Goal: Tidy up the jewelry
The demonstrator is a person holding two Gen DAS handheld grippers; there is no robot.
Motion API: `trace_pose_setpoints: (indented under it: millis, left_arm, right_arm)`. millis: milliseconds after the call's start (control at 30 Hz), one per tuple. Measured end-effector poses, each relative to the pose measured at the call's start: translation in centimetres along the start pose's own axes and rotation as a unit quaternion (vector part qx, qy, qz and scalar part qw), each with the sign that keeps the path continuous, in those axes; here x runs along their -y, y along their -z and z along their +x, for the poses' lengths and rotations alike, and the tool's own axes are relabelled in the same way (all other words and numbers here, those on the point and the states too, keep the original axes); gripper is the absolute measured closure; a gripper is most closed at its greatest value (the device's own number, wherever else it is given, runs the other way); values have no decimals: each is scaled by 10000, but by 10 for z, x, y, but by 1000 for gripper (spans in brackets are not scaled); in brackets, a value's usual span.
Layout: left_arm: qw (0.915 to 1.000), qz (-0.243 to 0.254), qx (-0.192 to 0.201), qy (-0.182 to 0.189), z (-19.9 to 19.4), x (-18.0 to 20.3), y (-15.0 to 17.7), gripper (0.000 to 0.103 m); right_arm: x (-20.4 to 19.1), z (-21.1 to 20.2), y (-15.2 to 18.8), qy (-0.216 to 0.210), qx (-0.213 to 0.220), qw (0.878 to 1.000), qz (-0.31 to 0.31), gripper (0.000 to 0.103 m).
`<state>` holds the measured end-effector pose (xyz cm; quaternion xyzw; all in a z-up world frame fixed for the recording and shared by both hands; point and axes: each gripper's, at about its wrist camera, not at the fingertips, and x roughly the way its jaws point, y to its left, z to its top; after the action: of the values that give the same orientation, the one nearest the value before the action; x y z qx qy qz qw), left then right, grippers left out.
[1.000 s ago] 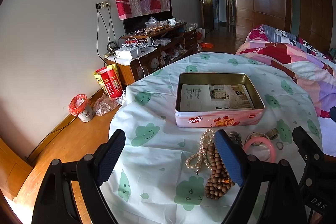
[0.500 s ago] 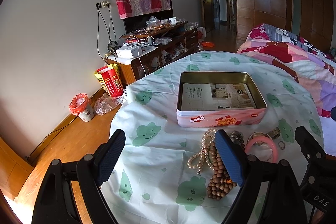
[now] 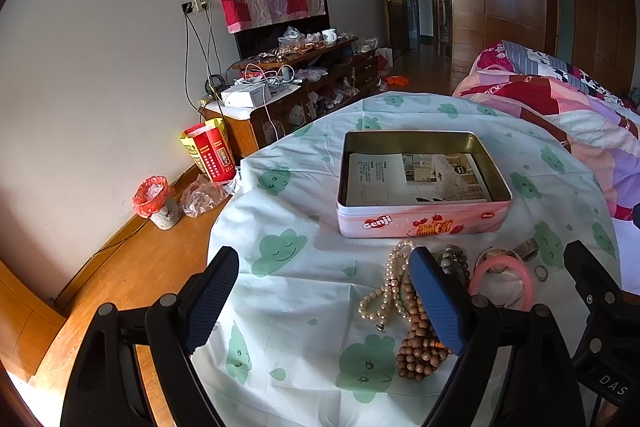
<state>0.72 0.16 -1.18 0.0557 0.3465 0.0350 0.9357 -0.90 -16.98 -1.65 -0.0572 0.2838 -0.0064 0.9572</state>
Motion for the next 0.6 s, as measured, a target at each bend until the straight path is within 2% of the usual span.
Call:
trace_pose_setpoints:
  millis: [333,600]
  left_arm:
    - [9996,27,-235,150,23,0,10,16]
    - [9974,406,-224,557,24,25,23,16]
  right_arm:
    - [3,17,16,121,-149,9998,-92,0]
    - [15,33,30,82,-416,9991,20,0]
